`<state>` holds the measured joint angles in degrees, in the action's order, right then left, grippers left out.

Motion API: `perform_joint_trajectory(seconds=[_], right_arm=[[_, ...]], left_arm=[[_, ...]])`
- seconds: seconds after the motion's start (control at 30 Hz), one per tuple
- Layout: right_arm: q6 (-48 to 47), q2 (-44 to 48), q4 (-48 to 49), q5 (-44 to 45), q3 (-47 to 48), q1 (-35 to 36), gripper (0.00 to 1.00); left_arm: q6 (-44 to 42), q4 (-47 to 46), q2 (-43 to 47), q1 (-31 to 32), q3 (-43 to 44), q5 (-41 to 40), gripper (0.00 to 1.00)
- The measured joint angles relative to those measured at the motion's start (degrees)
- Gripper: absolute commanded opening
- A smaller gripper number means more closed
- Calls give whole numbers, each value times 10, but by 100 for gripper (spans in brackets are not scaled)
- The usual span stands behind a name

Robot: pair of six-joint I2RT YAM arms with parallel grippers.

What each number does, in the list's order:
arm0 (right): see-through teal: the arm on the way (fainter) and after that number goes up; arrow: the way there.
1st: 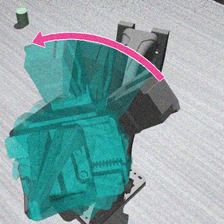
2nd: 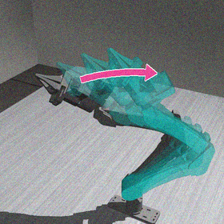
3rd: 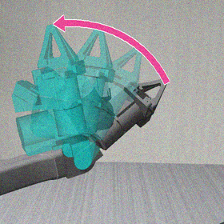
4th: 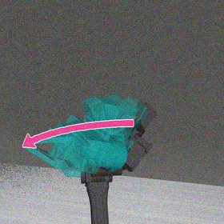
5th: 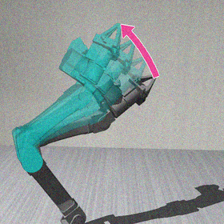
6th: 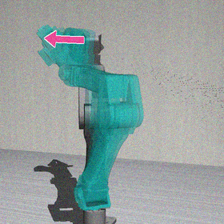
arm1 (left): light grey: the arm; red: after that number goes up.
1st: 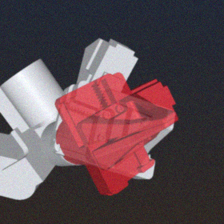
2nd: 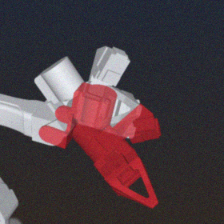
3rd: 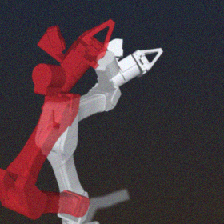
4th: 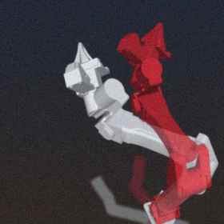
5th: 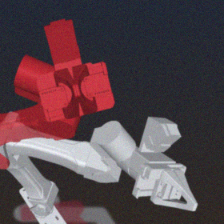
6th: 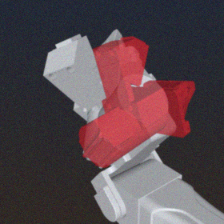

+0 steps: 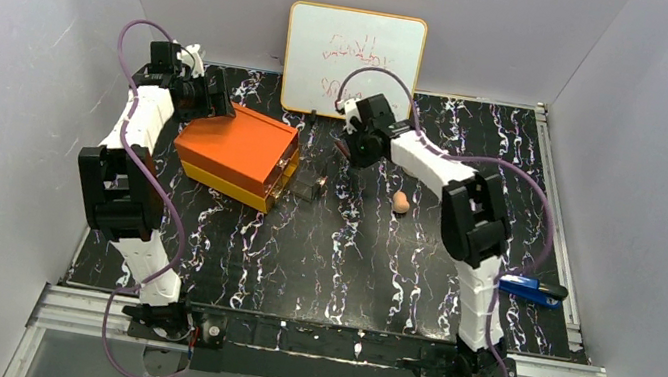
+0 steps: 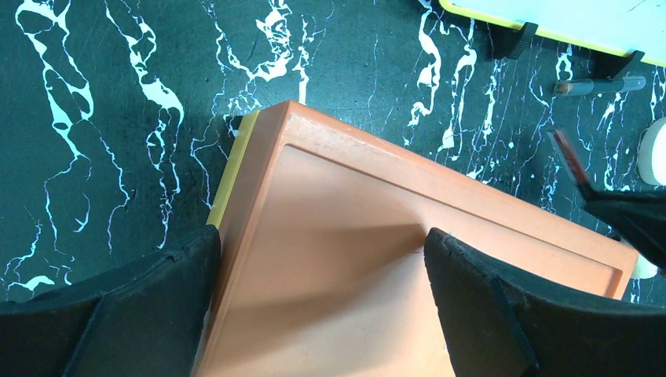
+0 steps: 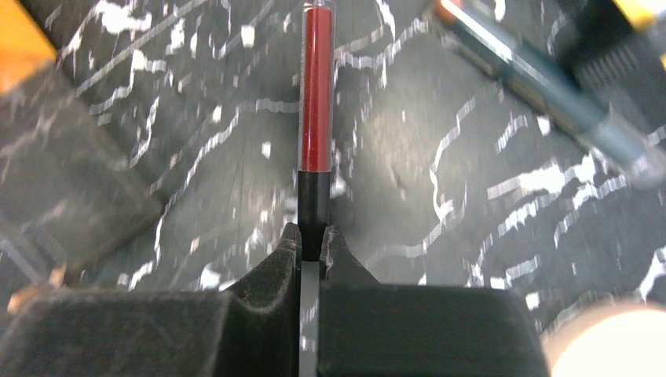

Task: Organize the makeup
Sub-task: Pick up the lipstick at the center of the board.

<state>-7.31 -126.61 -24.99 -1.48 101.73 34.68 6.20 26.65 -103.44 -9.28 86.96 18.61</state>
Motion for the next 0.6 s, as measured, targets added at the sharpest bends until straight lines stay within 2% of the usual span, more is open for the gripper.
perform_joint_trajectory(seconds=[0.3,0.6], right_arm=[[-15,181,-76,84,-7,5,1],[-35,181,-218,77,126,85,1]], left_arm=[[1,-14,4,0,-10,4,96],[1,-16,6,0,-12,4,96]])
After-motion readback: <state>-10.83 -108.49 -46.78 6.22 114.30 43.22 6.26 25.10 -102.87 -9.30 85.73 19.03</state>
